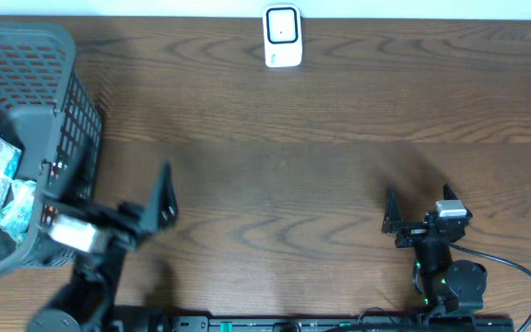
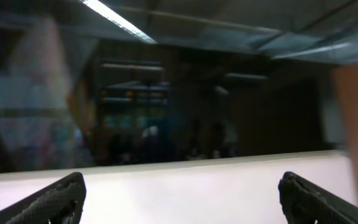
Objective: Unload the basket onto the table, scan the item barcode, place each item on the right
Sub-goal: 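Reach the left gripper up and into the grey basket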
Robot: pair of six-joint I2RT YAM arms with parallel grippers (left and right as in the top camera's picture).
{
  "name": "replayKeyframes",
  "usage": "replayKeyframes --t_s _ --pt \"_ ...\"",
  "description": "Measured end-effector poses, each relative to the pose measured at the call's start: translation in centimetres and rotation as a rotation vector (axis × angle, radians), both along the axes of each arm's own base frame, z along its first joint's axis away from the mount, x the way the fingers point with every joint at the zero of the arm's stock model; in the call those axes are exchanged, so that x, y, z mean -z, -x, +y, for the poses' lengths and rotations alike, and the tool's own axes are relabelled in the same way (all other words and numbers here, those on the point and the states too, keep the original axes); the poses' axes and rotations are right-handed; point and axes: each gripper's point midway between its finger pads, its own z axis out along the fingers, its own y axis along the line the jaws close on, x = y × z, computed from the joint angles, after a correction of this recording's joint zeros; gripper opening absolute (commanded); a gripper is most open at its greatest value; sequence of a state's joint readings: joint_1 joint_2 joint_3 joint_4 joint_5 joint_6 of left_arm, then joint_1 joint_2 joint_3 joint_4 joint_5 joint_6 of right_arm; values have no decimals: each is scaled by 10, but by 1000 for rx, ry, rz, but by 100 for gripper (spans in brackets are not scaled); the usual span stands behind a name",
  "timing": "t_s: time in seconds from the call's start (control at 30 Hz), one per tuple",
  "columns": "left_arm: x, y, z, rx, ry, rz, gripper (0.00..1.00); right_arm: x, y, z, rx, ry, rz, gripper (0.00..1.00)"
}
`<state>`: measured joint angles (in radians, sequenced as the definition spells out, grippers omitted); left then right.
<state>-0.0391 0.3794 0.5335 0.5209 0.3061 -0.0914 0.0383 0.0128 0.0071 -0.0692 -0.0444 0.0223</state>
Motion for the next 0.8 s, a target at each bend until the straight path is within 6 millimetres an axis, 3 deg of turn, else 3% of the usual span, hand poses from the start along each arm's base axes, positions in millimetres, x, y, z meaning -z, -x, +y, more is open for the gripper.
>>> replayKeyframes --t_s 0.13,0.23,0.33,0.47,0.63,0.7,0.8 --pt "-45 -32 20 -131 27 76 98 0 0 0 0 0 1 99" --pt "-65 -59 33 -227 -6 182 98 0 0 0 0 0 0 99" --pt "-71 -82 59 -366 -26 339 97 0 0 0 0 0 1 99" --pt "-80 -96 103 -566 -19 496 98 0 0 0 0 0 0 99" --pt "-72 -89 179 -822 40 705 98 0 0 0 0 0 0 99" --pt "-56 -83 215 -912 98 805 98 0 0 0 0 0 0 99" --pt "-15 -77 257 -989 174 968 98 0 0 0 0 0 1 99"
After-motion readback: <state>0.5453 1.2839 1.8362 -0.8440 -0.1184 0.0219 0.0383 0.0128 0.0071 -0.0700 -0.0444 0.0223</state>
